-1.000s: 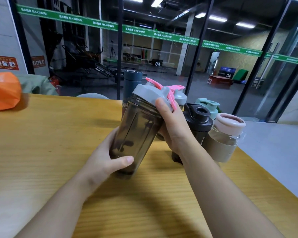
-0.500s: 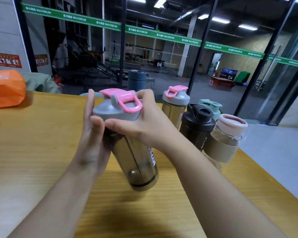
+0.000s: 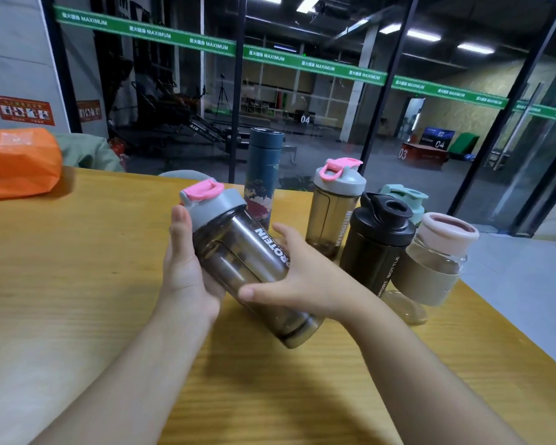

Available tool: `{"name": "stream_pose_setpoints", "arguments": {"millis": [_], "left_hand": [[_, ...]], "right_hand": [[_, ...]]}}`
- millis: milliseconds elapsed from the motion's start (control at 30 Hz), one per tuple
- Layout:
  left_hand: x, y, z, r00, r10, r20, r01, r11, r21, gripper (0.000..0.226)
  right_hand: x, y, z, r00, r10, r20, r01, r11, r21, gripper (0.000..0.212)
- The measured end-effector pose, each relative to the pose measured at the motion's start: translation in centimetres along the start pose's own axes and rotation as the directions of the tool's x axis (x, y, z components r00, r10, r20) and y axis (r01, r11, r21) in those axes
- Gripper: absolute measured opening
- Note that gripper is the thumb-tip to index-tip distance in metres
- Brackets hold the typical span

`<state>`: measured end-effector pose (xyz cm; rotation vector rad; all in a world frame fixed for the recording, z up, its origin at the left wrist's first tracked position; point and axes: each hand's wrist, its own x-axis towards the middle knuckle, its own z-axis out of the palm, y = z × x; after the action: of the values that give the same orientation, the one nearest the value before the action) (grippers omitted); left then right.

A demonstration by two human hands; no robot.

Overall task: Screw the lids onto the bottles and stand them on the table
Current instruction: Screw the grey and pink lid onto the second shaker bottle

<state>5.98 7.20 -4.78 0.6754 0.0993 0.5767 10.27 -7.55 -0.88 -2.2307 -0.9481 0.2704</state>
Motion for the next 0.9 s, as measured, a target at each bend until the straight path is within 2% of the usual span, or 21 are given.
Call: {"name": "stream_pose_setpoints", "arguments": {"millis": [67,133,300,333,433,500,567,633,900], "left_hand": [[0.1,-0.4,-0.3,0.999,-0.011,-0.031,0.011,1.0,0.0,0.114],[0.3,-0.9,-0.5,1.0,-0.011,-0.014,0.011,0.999,0.042,0.113],[1.1,-1.1,-1.2,0.982,-0.028,0.189,-0.018,0.971,0.239,0.091],[1.4,-0.9,-1.4,0.975,-0.044,0.217,-0.018,0.961,0.276,0.091],[1.9,-0.2,-2.3,0.945,-0.152,0.288,0.032,0.923,0.384,0.112],[2.0,0.2,-2.8,0.917,-0.222,0.332,0.059,0.897,0.438,0.109],[1.9,0.1,-3.1,0.901,-0.24,0.361,0.044,0.879,0.474,0.096],[1.7,-0.1,-3.3,0.908,-0.225,0.354,0.02,0.866,0.499,0.095],[0.4,-1.5,-2.0,0.989,-0.075,0.131,0.007,0.891,0.455,0.096]], "right_hand": [[-0.5,1.4,0.0,0.998,0.042,0.036,-0.04,0.998,-0.041,0.093],[-0.9,2.7,0.4,0.998,0.06,-0.018,-0.06,0.998,-0.019,0.08],[-1.4,4.9,0.6,0.991,0.03,-0.128,-0.031,1.0,-0.001,0.087],[-1.4,5.1,0.4,0.991,0.021,-0.133,-0.02,1.0,0.005,0.087],[-1.7,5.6,0.1,0.991,0.0,-0.131,0.003,1.0,0.024,0.082],[-2.0,5.8,0.0,0.992,-0.013,-0.128,0.014,1.0,0.007,0.076],[-2.2,5.9,-0.1,0.992,-0.029,-0.126,0.027,1.0,-0.014,0.072],[-2.4,5.9,-0.1,0.99,-0.041,-0.133,0.037,0.999,-0.028,0.073],[-2.4,5.8,0.9,0.965,-0.116,-0.236,0.083,0.986,-0.143,0.083]]}}
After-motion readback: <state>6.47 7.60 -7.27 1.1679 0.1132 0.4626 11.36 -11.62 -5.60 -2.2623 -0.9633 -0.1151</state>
